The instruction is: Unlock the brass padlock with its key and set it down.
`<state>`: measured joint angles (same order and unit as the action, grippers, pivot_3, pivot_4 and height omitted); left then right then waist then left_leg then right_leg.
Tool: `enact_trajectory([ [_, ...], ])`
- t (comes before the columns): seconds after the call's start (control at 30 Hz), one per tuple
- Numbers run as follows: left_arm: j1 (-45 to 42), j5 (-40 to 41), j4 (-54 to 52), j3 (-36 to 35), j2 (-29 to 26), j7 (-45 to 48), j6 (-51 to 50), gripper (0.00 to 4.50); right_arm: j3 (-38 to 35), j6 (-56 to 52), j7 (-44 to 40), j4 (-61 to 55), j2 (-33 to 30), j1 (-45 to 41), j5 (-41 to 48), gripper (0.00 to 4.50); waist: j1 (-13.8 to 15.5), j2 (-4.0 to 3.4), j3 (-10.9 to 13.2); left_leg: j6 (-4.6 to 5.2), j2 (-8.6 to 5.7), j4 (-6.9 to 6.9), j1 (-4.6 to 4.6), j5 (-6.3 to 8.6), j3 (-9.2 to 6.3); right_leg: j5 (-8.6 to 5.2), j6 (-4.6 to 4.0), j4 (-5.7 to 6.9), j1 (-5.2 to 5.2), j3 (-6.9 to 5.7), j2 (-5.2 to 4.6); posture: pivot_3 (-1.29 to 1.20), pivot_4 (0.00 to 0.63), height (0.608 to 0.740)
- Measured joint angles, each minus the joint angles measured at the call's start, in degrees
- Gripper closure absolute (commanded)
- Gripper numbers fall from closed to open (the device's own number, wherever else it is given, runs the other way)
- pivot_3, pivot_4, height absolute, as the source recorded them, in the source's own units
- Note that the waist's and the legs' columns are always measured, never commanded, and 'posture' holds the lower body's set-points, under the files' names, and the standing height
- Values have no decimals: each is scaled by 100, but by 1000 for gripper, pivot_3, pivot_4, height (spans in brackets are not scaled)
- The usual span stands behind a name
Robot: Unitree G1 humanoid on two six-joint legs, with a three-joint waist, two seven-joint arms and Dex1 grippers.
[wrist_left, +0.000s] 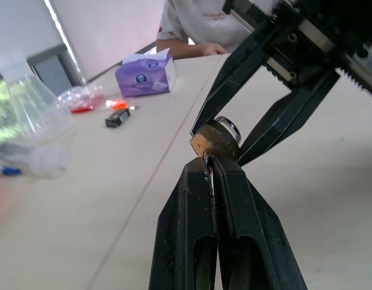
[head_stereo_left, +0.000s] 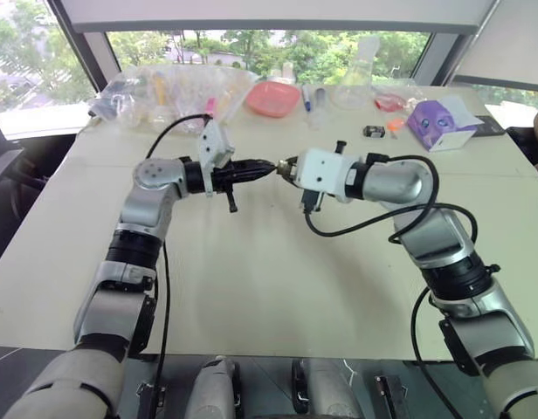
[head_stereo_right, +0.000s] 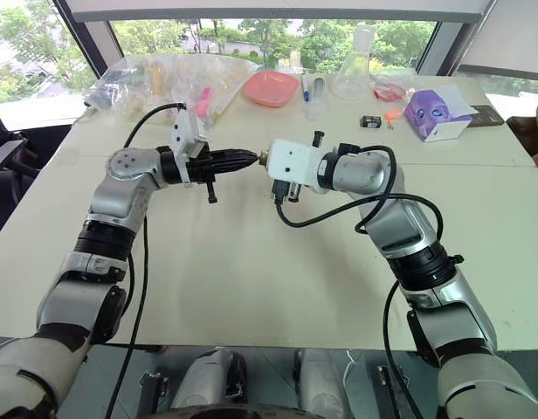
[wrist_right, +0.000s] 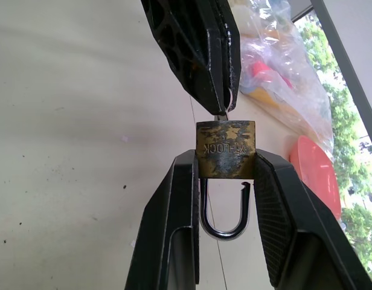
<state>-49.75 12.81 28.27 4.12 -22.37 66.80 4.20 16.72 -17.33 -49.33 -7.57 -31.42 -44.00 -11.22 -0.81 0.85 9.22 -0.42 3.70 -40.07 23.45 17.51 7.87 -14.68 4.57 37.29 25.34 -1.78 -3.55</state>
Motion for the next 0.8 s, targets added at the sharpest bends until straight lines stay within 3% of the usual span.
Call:
enact_trajectory([
  [0.1,-1,-110,114,18,-20,24,338,4458,-2,-53,-28,2,38,0,2,3840,6,0,0,0,0,0,0,0,0,0,0,0,0,-1,0,0,150,733],
  [0.17,-15,28,113,22,-106,230,-77,4458,28,-82,-59,16,71,0,2,3840,3,0,0,0,0,0,0,0,0,0,0,0,0,0,0,0,150,733],
  [0.27,-113,415,135,-55,-206,479,-1303,3569,102,-45,-70,51,143,-1,9,3840,0,0,0,1,0,0,1,0,-2,0,0,1,0,-1,2,0,150,733],
  [0.37,-311,843,306,-284,-251,561,-2488,2096,113,106,-64,47,155,-50,5,3840,4,0,0,2,0,-1,3,1,-4,0,1,-1,-1,-1,0,0,150,733],
  [0.57,-629,1234,387,-472,-379,759,-3551,2096,113,163,-48,38,156,-93,-1,3840,-3,1,1,2,0,-1,3,1,-6,0,1,-1,-1,-2,0,0,150,733],
  [0.8,-628,1251,400,-479,-291,802,-3625,2096,113,282,13,38,196,-98,-49,3840,-2,1,1,1,0,-1,3,1,-5,0,1,-1,0,-2,0,0,150,733],
])
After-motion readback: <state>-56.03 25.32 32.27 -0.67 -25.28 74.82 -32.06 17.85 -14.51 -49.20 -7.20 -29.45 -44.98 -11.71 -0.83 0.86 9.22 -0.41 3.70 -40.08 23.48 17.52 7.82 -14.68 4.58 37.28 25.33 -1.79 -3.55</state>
